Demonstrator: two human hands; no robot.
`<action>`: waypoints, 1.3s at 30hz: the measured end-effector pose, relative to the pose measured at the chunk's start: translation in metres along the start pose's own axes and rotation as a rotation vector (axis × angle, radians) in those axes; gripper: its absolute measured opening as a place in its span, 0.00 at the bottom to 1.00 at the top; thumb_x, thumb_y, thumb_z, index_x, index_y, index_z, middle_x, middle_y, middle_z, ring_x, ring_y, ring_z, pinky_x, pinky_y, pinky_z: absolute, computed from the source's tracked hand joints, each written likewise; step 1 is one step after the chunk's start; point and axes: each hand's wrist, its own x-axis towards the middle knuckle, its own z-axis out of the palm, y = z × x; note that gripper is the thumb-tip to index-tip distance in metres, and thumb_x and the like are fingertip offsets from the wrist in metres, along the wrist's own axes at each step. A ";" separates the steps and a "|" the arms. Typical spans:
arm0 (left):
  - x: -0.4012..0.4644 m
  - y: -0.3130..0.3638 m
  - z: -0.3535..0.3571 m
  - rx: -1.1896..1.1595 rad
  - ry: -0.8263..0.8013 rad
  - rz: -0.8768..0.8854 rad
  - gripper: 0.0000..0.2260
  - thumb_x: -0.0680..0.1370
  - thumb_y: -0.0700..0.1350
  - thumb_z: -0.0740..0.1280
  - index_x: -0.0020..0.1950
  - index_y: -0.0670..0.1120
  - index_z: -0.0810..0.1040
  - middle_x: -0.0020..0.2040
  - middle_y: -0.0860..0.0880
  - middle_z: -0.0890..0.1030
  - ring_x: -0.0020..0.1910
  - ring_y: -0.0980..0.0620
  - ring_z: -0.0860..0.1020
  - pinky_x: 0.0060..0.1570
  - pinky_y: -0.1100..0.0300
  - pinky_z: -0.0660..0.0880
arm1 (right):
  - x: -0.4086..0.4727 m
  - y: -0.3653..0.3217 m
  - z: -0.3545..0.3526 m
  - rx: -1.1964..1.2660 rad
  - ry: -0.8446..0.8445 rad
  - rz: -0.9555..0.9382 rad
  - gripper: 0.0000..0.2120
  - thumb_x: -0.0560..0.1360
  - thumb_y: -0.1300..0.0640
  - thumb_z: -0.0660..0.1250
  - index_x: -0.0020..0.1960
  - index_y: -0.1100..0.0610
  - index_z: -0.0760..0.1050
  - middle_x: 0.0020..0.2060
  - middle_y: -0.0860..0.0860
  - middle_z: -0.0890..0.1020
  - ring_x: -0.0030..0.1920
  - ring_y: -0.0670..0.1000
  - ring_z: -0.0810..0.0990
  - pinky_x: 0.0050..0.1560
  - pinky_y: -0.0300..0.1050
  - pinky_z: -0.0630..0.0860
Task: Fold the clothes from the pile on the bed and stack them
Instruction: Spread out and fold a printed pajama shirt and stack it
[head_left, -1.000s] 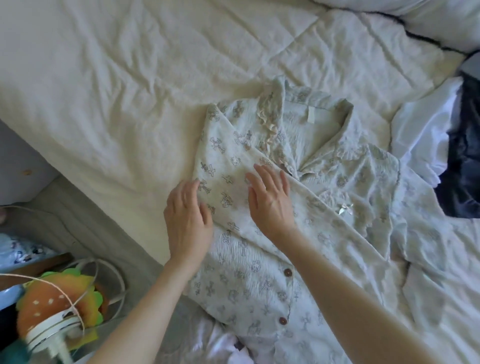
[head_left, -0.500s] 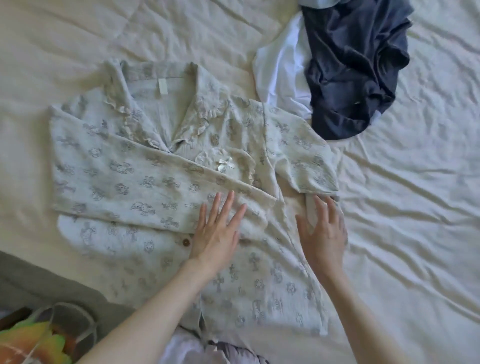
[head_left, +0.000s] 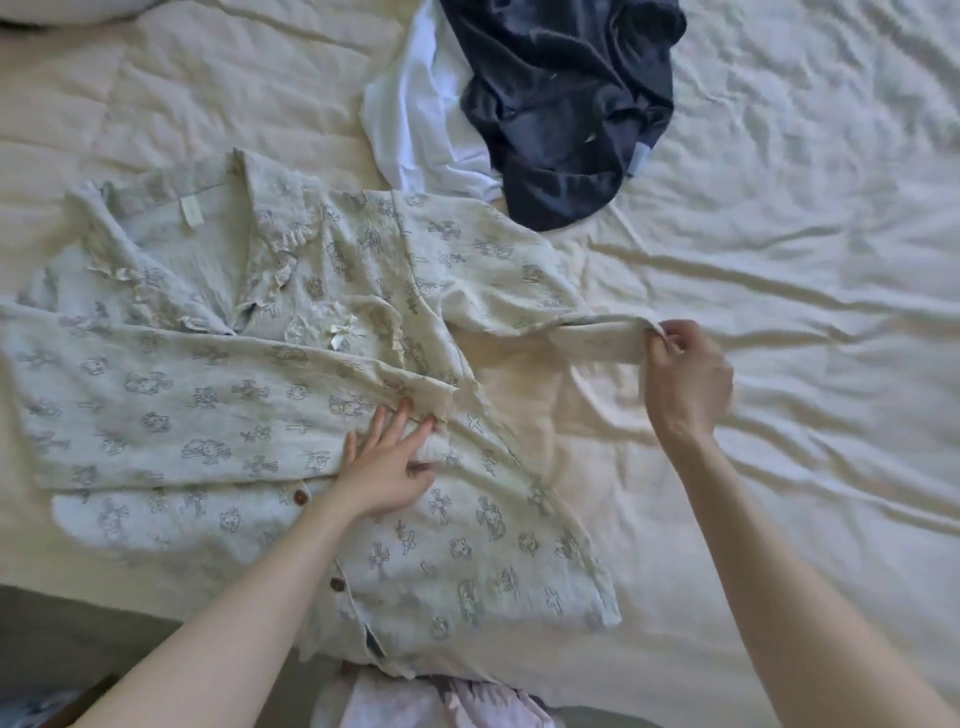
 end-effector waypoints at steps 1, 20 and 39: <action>-0.003 0.002 -0.006 -0.124 -0.003 -0.001 0.29 0.80 0.57 0.57 0.77 0.56 0.47 0.76 0.53 0.36 0.75 0.49 0.34 0.71 0.42 0.37 | -0.001 -0.010 -0.008 0.060 0.092 -0.094 0.09 0.77 0.56 0.63 0.52 0.56 0.80 0.49 0.54 0.82 0.50 0.55 0.78 0.43 0.39 0.64; -0.045 -0.022 -0.027 -0.866 0.224 -0.118 0.30 0.76 0.51 0.68 0.74 0.47 0.60 0.67 0.48 0.71 0.57 0.54 0.73 0.55 0.59 0.72 | -0.151 0.008 0.061 -0.007 -0.855 -0.295 0.15 0.81 0.56 0.58 0.65 0.58 0.74 0.59 0.51 0.79 0.58 0.50 0.77 0.59 0.44 0.73; -0.093 -0.069 -0.049 -1.748 0.564 -0.045 0.09 0.78 0.36 0.57 0.44 0.39 0.76 0.44 0.43 0.82 0.42 0.48 0.82 0.43 0.55 0.81 | -0.154 -0.019 0.071 0.555 -0.766 0.401 0.10 0.81 0.58 0.57 0.53 0.56 0.77 0.46 0.51 0.82 0.48 0.51 0.82 0.50 0.45 0.78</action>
